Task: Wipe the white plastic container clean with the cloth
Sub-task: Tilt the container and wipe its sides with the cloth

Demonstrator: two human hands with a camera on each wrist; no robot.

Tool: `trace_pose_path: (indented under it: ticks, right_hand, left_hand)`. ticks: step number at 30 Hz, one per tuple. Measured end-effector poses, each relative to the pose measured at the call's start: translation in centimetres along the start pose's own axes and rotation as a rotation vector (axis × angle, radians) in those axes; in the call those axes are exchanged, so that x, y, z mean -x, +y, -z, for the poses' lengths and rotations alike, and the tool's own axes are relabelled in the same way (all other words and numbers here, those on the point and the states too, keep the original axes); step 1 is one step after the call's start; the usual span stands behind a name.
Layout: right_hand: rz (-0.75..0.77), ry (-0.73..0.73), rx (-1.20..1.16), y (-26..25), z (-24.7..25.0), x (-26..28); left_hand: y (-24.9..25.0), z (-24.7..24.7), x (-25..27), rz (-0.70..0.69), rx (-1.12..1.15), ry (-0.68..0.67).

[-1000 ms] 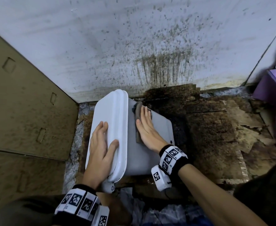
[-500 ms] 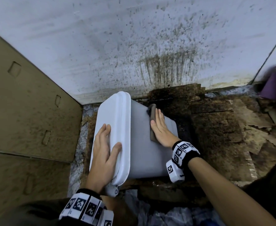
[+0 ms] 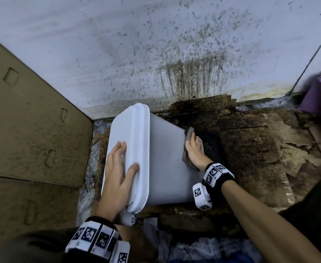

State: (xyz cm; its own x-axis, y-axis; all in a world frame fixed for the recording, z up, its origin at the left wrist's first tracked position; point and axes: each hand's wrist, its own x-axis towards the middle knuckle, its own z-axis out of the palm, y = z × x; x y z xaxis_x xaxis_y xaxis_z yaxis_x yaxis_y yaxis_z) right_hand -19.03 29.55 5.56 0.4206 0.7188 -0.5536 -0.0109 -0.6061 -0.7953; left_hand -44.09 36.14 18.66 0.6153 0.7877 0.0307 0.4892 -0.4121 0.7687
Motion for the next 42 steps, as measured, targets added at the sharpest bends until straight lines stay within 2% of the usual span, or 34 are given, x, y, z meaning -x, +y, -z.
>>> trace_pose_path:
  ticks: [7, 13, 16, 19, 26, 29, 36, 42]
  right_hand:
    - [0.4, -0.08, -0.006, -8.7, -3.1, 4.2]
    - [0.561, -0.079, 0.08, -8.0, -3.4, 4.0]
    - [0.542, -0.072, 0.099, -6.8, -2.7, 3.0]
    - [0.461, -0.036, 0.112, -5.0, -1.5, 2.2]
    - [0.026, -0.017, 0.138, 2.5, 1.7, 0.2]
    - [-0.053, -0.017, 0.127, 2.5, 2.0, 0.1]
    - [0.007, 0.033, 0.048, 0.9, 0.8, 0.5]
    - [0.365, -0.006, 0.041, -6.2, -2.1, 3.4]
  left_hand:
    - [0.0, 0.1, 0.0, -0.003, -0.004, 0.006]
    - [0.0, 0.1, -0.1, -0.011, -0.01, 0.008]
    - [-0.3, 0.3, -0.1, -0.014, -0.003, 0.017]
    - [-0.3, 0.3, -0.1, -0.009, 0.0, 0.021]
    - [-0.6, 0.5, 0.0, -0.002, 0.004, 0.024]
    - [-0.5, 0.4, -0.1, -0.005, 0.005, 0.018]
    - [0.3, 0.2, 0.0, -0.011, -0.009, 0.004]
    - [0.3, 0.2, -0.1, -0.017, -0.036, 0.017]
